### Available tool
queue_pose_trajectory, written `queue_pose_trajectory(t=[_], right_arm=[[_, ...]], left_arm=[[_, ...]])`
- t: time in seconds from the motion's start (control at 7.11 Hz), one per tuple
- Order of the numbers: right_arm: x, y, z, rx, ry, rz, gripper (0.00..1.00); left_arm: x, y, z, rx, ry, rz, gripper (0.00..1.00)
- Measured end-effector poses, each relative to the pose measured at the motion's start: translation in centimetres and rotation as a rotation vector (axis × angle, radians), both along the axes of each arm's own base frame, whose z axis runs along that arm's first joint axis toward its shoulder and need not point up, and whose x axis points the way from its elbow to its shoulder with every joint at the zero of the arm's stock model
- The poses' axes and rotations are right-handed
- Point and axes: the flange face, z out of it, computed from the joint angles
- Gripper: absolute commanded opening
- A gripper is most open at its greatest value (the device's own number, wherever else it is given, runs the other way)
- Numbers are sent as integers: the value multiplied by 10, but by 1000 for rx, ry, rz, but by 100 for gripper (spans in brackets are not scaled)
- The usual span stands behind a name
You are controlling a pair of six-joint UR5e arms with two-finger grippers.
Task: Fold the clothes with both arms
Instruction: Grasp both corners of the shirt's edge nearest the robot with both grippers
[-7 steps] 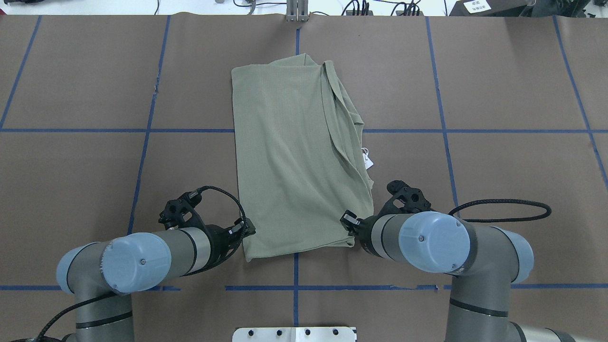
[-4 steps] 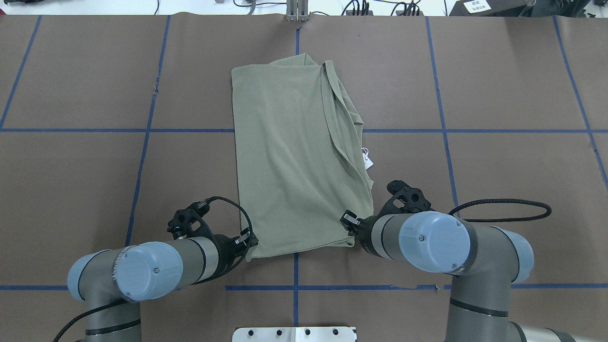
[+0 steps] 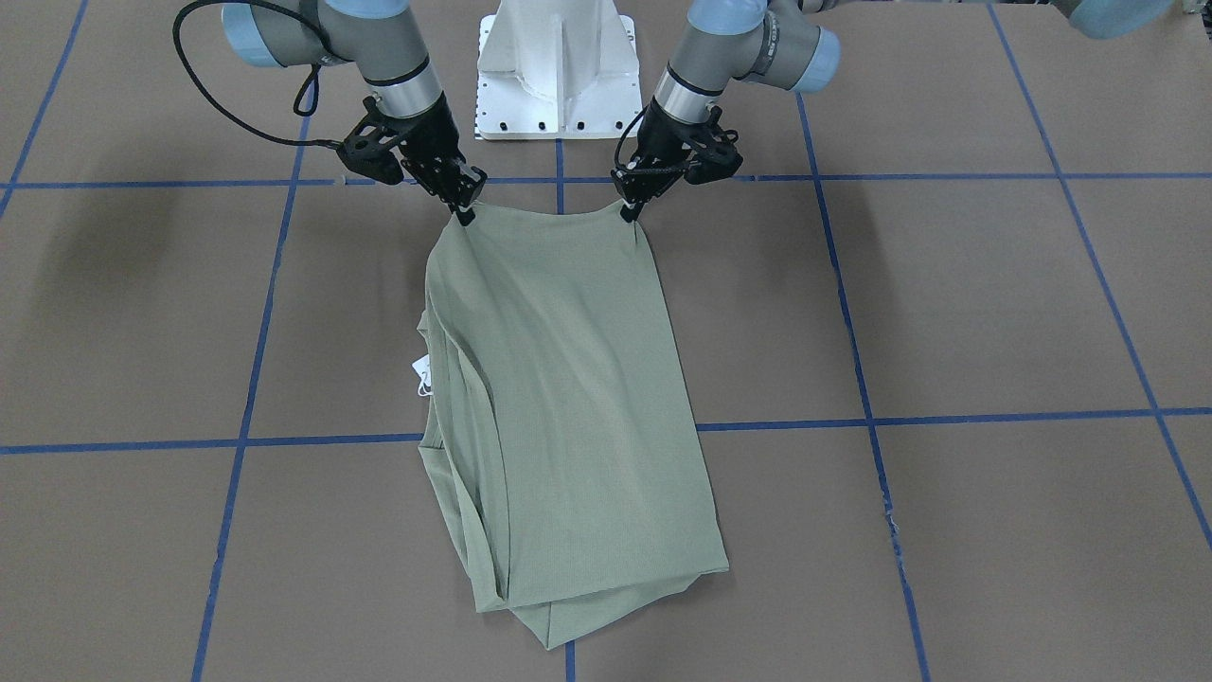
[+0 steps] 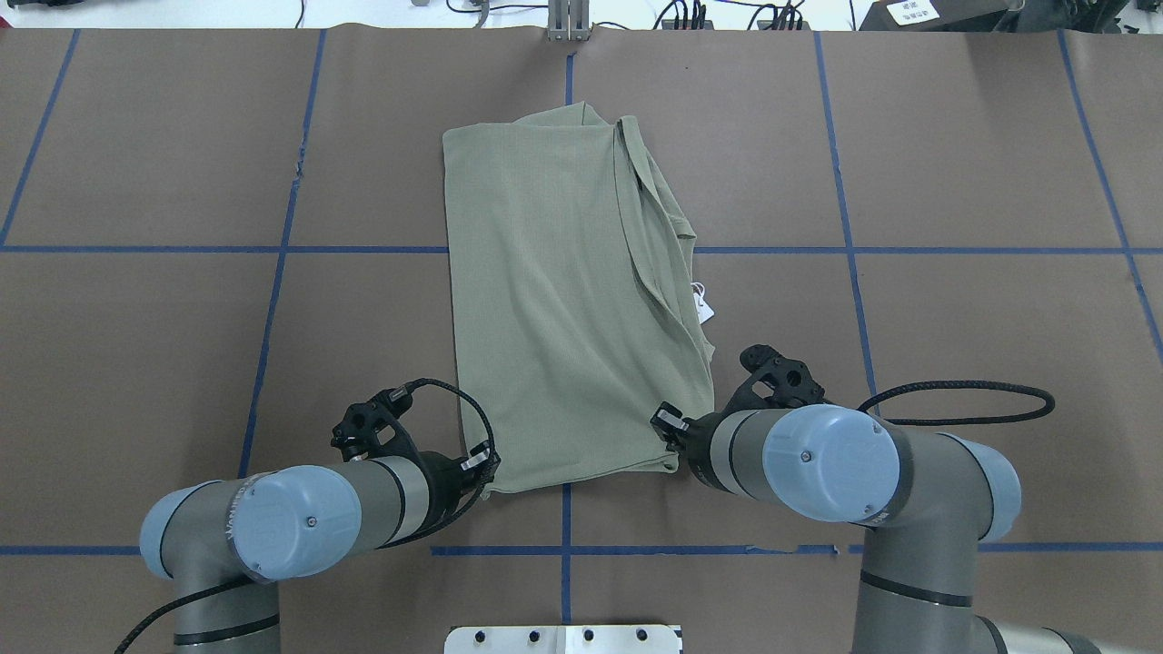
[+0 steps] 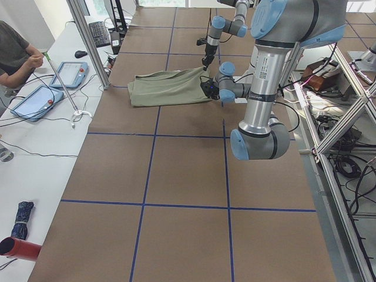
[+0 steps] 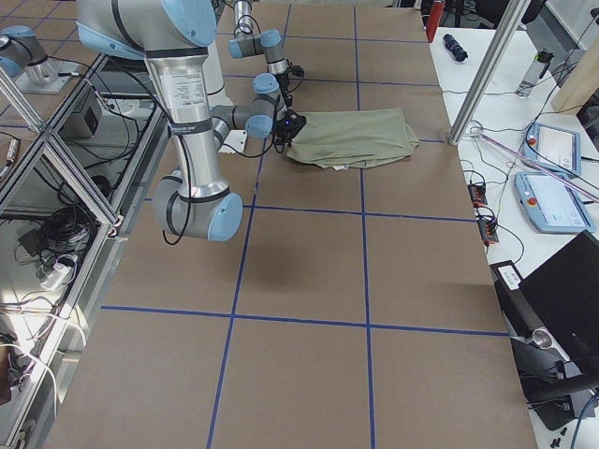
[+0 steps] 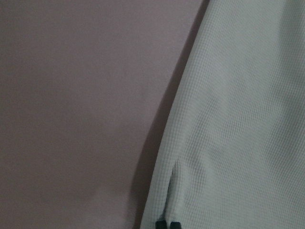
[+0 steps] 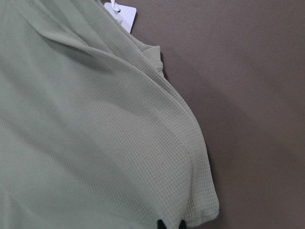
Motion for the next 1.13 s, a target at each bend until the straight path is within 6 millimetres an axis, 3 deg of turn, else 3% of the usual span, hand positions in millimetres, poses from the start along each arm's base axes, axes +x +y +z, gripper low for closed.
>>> queue_pose_trajectory(t=[0.14, 0.28, 0.42, 0.7, 0.99, 1.13], right_arm=[[1, 0, -1, -1, -2, 1, 0], [4, 4, -2, -6, -9, 2, 0], [8, 8, -2, -12, -13, 2, 0], [10, 12, 0, -16, -13, 1, 0], [11, 13, -1, -15, -14, 1, 0], [11, 13, -1, -15, -15, 1, 0]], left_arm=[[-1, 0, -2, -1, -7, 1, 0], [-2, 2, -4, -1, -7, 3, 37], [-2, 4, -3, -1, -10, 7, 58], [1, 9, 0, -5, -24, 16, 56], [6, 16, 0, -8, -37, 29, 41], [9, 22, -2, -10, -37, 39, 27]])
